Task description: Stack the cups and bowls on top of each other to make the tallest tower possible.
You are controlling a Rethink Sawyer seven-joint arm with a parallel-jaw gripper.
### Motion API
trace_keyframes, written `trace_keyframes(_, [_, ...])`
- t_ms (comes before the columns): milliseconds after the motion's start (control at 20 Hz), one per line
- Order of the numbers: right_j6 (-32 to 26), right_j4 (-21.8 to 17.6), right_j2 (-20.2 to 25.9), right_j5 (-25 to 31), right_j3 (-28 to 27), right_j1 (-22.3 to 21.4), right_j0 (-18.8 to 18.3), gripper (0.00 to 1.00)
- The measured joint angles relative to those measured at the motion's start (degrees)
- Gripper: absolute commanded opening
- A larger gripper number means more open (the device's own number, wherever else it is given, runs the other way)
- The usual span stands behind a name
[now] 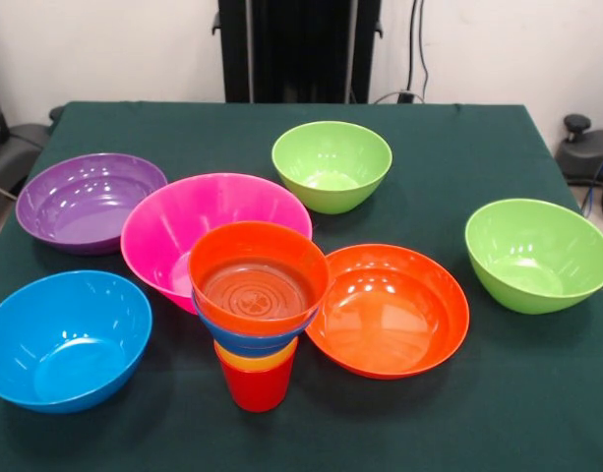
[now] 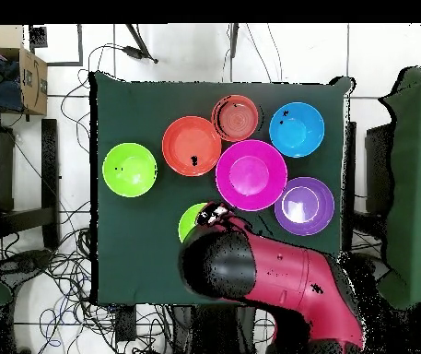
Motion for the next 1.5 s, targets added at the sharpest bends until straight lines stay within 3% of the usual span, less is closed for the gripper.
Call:
trace_keyframes(650, [0.00,-2.15,-0.56,-10.15,3.24,3.38,0.02,1.00])
trace_keyframes(1500, [0.00,-2.12,-4.17,-16.86,5.94,7.84,1.80,1.00])
